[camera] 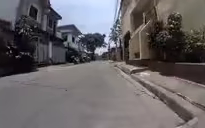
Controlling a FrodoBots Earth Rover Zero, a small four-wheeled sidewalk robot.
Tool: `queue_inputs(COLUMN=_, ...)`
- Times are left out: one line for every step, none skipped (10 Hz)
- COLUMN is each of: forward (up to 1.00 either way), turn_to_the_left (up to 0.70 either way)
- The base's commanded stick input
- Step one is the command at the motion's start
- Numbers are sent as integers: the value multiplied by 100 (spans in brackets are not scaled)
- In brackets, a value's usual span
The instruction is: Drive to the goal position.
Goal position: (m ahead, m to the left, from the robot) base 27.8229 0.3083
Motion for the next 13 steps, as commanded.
queue_inputs(forward=100, turn_to_the_left=0)
queue_inputs(forward=100, turn_to_the_left=0)
queue_inputs(forward=100, turn_to_the_left=0)
queue_inputs(forward=100, turn_to_the_left=0)
queue_inputs(forward=100, turn_to_the_left=0)
queue_inputs(forward=100, turn_to_the_left=0)
queue_inputs(forward=100, turn_to_the_left=0)
queue_inputs(forward=100, turn_to_the_left=0)
queue_inputs(forward=100, turn_to_the_left=0)
queue_inputs(forward=100, turn_to_the_left=-4)
queue_inputs(forward=100, turn_to_the_left=-29)
queue_inputs(forward=100, turn_to_the_left=-40)
queue_inputs(forward=100, turn_to_the_left=-38)
